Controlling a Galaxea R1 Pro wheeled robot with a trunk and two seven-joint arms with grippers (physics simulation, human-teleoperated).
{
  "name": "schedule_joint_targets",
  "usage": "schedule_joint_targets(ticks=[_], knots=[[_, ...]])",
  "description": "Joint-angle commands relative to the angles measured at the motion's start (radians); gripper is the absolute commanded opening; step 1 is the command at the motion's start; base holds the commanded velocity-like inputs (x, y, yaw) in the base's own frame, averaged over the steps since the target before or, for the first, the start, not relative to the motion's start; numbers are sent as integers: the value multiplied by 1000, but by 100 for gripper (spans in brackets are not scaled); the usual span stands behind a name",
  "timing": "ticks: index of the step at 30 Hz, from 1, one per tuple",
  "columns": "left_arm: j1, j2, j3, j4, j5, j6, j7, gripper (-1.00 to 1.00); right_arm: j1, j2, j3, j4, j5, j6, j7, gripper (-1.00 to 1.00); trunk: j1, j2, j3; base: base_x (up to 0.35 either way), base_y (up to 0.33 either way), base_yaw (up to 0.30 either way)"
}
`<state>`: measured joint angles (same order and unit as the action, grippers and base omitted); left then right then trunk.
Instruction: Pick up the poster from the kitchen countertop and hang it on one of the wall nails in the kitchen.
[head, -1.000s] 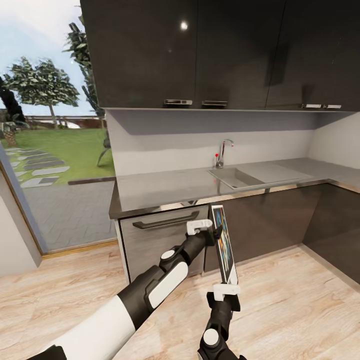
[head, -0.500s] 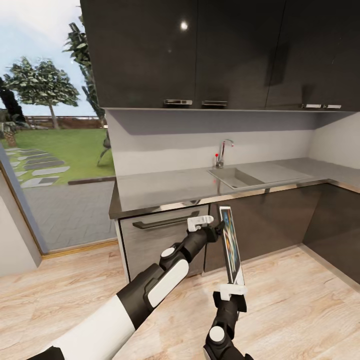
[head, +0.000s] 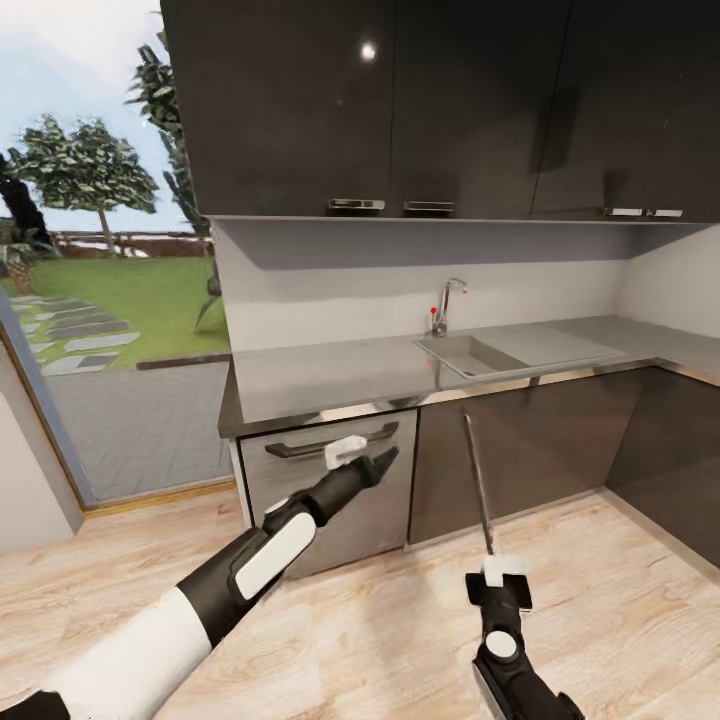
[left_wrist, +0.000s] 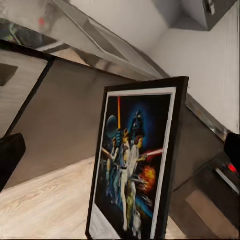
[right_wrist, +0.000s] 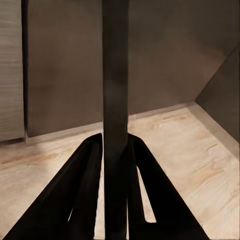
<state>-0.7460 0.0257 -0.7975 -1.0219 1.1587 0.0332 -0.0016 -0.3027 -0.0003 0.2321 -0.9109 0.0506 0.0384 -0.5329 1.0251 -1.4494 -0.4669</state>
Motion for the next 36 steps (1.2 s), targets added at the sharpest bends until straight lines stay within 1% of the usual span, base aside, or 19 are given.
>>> schedule_joint_targets(ticks=[1, 3, 5, 7, 10, 11, 12, 13, 14, 15, 16, 18, 19, 22, 25, 29, 33, 34, 36], knots=[[0, 28, -4, 24, 33, 1, -50, 100, -1, -14, -18, -10, 3, 2, 55, -100, 0, -1, -1, 0, 0, 0], [1, 53, -5, 76, 52, 0, -122, 100, -1, -41, -35, -20, 1, 2, 136, -100, 0, -1, -1, 0, 0, 0], [2, 63, -6, 120, 59, 0, -178, 100, -1, -63, -44, -24, 0, 2, 191, -100, 0, -1, -1, 0, 0, 0], [3, 78, -6, 236, 66, -1, -327, 100, -1, -101, -70, -36, -2, 2, 311, -100, 0, -1, -1, 0, 0, 0], [4, 84, -7, 339, 68, -2, -455, 100, -1, -115, -108, -43, -7, -1, 407, -100, 0, -1, -1, 0, 0, 0], [4, 86, -8, 405, 68, -8, -533, 100, -1, -121, -138, -45, -9, -12, 470, -100, 0, -1, -1, 0, 0, 0], [4, 87, -8, 436, 68, -14, -567, 100, -1, -123, -154, -46, -10, -21, 501, -100, 0, -1, -1, 0, 0, 0], [5, 88, -9, 490, 68, -31, -625, 100, -1, -125, -182, -47, -12, -43, 561, -100, 0, -1, -1, 0, 0, 0], [5, 88, -9, 513, 68, -41, -649, 100, -1, -126, -194, -48, -13, -54, 591, -100, 0, -1, -1, 0, 0, 0], [5, 88, -10, 565, 68, -72, -706, 100, -1, -129, -225, -48, -21, -77, 681, -100, 0, -1, -1, 0, 0, 0], [5, 89, -10, 592, 68, -86, -737, 100, -2, -130, -241, -49, -31, -86, 742, -100, 0, -1, -1, 0, 0, 0], [4, 89, -10, 621, 67, -95, -768, 100, -2, -131, -254, -49, -42, -91, 803, -100, 0, -1, -1, 0, 0, 0], [4, 90, -10, 657, 67, -101, -805, 100, -7, -132, -263, -49, -49, -93, 863, -100, 0, -1, -1, 0, 0, 0], [5, 90, -10, 728, 67, -106, -878, 100, -22, -137, -272, -48, -56, -95, 944, -100, 0, -1, -1, 0, 0, 0], [5, 90, -10, 866, 65, -119, -1004, 100, -44, -167, -305, -39, -62, -91, 1072, -100, 0, -1, -1, 0, 0, 0], [10, 90, -10, 962, 66, -160, -1094, 100, -56, -185, -337, -20, -64, -43, 1211, -100, 0, -1, -1, 0, 0, 0], [41, 89, -11, 985, 66, -176, -1117, 100, -60, -188, -345, -13, -82, -13, 1256, -100, 0, -1, -1, 0, 0, 0], [58, 90, -9, 989, 68, -180, -1120, 100, -61, -190, -347, -11, -104, -8, 1264, -100, 0, -1, -1, 0, 0, 0], [115, 99, -6, 994, 70, -184, -1124, 100, -66, -202, -351, -7, -181, 1, 1276, -100, 0, -1, -1, 0, 0, 0]])
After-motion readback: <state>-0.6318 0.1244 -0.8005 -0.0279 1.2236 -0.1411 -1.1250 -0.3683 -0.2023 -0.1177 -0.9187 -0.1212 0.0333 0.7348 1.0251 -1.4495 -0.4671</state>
